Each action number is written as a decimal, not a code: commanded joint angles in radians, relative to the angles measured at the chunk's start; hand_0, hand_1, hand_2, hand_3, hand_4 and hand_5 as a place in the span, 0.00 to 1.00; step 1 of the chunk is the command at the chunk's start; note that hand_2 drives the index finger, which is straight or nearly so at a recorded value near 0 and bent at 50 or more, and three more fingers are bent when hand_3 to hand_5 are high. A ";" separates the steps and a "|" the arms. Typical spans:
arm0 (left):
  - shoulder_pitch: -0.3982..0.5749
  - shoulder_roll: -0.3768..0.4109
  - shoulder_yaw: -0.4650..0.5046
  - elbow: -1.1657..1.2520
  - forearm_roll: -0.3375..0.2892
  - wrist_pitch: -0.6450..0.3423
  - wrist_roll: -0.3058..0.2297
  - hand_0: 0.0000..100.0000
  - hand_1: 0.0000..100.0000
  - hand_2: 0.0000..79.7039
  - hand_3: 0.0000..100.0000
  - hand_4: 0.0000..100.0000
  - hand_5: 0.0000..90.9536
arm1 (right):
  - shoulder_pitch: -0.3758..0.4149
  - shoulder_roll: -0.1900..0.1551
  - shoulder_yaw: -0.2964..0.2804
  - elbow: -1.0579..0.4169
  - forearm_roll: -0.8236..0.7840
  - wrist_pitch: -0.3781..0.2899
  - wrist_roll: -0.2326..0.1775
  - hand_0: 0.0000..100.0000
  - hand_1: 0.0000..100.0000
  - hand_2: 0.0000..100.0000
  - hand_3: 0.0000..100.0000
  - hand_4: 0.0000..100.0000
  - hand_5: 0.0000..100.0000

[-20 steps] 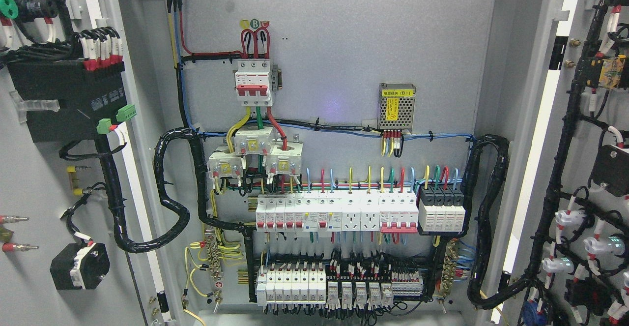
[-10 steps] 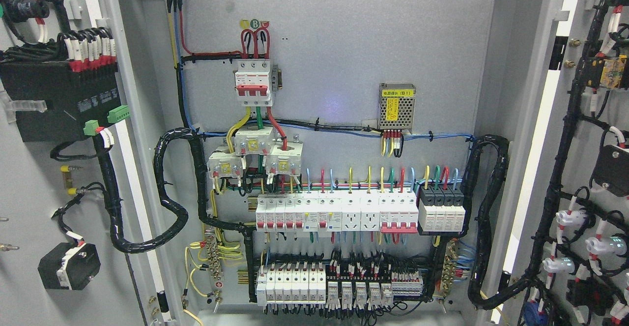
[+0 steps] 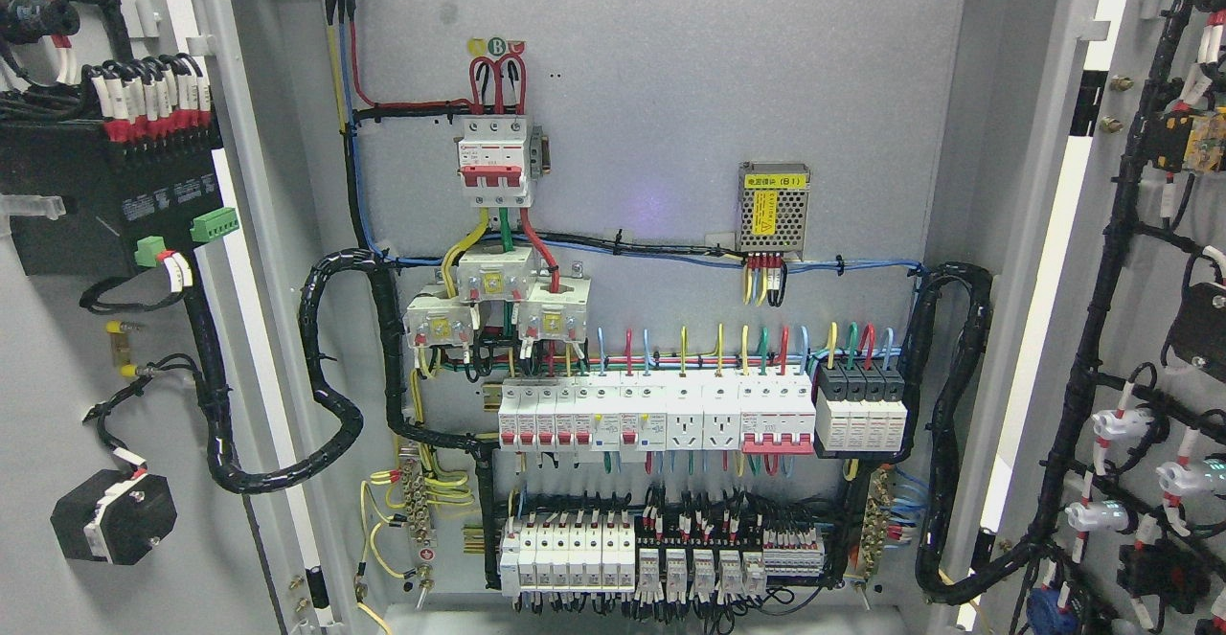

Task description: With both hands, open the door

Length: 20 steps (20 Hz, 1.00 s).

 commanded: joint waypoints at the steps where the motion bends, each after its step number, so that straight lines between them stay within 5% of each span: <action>1: -0.022 0.012 0.054 0.017 0.015 0.007 0.004 0.00 0.00 0.00 0.00 0.04 0.00 | 0.001 -0.001 -0.060 0.026 -0.013 -0.004 0.004 0.00 0.00 0.00 0.00 0.00 0.00; 4: -0.050 0.015 0.074 0.028 0.015 0.055 0.004 0.00 0.00 0.00 0.00 0.04 0.00 | 0.003 0.000 -0.063 0.044 -0.018 -0.004 0.054 0.00 0.00 0.00 0.00 0.00 0.00; 16: -0.122 0.038 0.120 0.092 0.016 0.123 0.003 0.00 0.00 0.00 0.00 0.04 0.00 | 0.003 -0.004 -0.097 0.095 -0.071 -0.004 0.070 0.00 0.00 0.00 0.00 0.00 0.00; 20: -0.125 0.043 0.137 0.115 0.018 0.124 0.004 0.00 0.00 0.00 0.00 0.04 0.00 | 0.003 -0.007 -0.105 0.110 -0.073 -0.004 0.111 0.00 0.00 0.00 0.00 0.00 0.00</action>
